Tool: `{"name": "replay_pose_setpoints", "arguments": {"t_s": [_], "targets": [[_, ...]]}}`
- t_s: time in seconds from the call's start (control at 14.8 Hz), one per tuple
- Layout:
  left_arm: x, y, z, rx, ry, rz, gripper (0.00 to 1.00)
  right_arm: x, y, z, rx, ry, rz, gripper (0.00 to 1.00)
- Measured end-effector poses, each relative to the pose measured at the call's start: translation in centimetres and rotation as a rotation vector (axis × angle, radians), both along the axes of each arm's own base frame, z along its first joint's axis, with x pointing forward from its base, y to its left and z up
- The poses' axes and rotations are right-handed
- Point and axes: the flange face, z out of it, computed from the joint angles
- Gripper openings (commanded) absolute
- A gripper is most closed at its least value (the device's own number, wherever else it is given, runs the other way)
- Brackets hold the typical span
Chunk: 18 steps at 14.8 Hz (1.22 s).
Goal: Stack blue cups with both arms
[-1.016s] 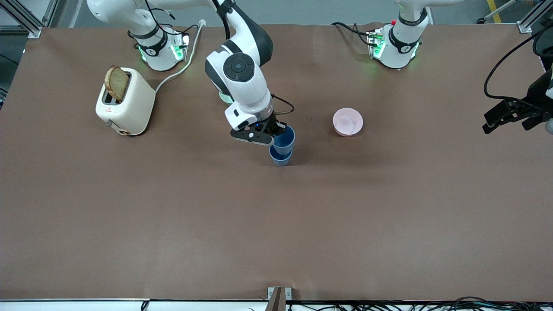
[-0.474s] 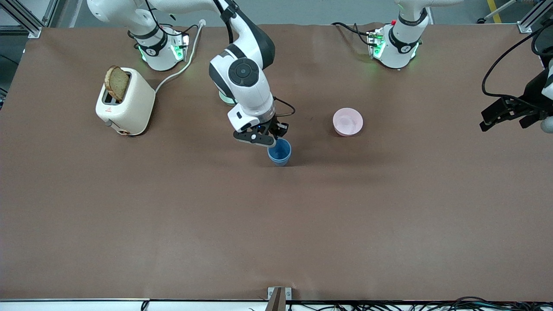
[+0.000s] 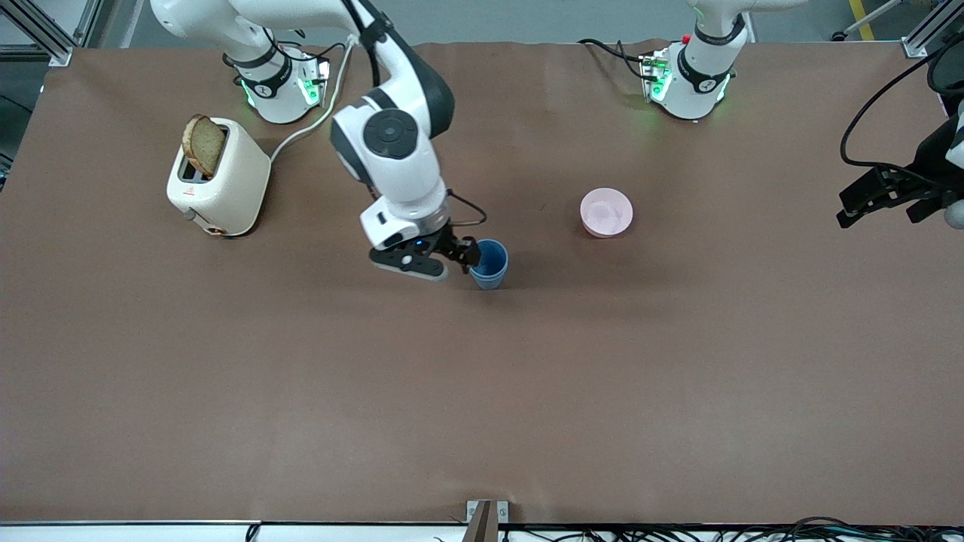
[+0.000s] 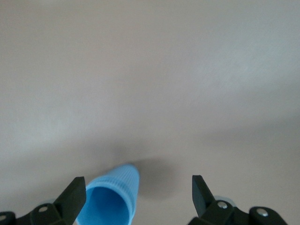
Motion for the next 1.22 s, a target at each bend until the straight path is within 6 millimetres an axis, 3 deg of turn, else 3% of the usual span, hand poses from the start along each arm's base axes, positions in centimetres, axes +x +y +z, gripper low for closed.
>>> {"name": "replay_pose_setpoints", "arguments": {"t_s": [0.2, 0.41, 0.61, 0.81, 1.02, 1.22], "targets": [[0.0, 0.0, 0.1, 0.000, -0.001, 0.000, 1.00, 2.3, -8.2, 6.3, -0.036, 0.028, 0.005, 1.00], [-0.1, 0.0, 0.1, 0.000, 0.005, -0.001, 1.00, 4.3, -18.9, 12.0, -0.046, 0.028, -0.020, 1.00], [-0.1, -0.1, 0.1, 0.000, 0.005, -0.002, 1.00, 5.2, -28.0, 14.5, -0.081, 0.026, -0.034, 1.00], [-0.1, -0.1, 0.1, 0.000, 0.005, -0.002, 1.00, 5.4, -35.5, 15.7, -0.100, 0.038, -0.016, 1.00], [-0.1, -0.4, 0.1, 0.000, 0.008, -0.006, 1.00, 4.0, -41.7, 17.4, -0.113, 0.066, 0.046, 1.00], [-0.2, -0.4, 0.1, 0.000, 0.009, -0.007, 1.00, 2.2, -44.3, 20.3, -0.117, 0.081, 0.115, 1.00]]}}
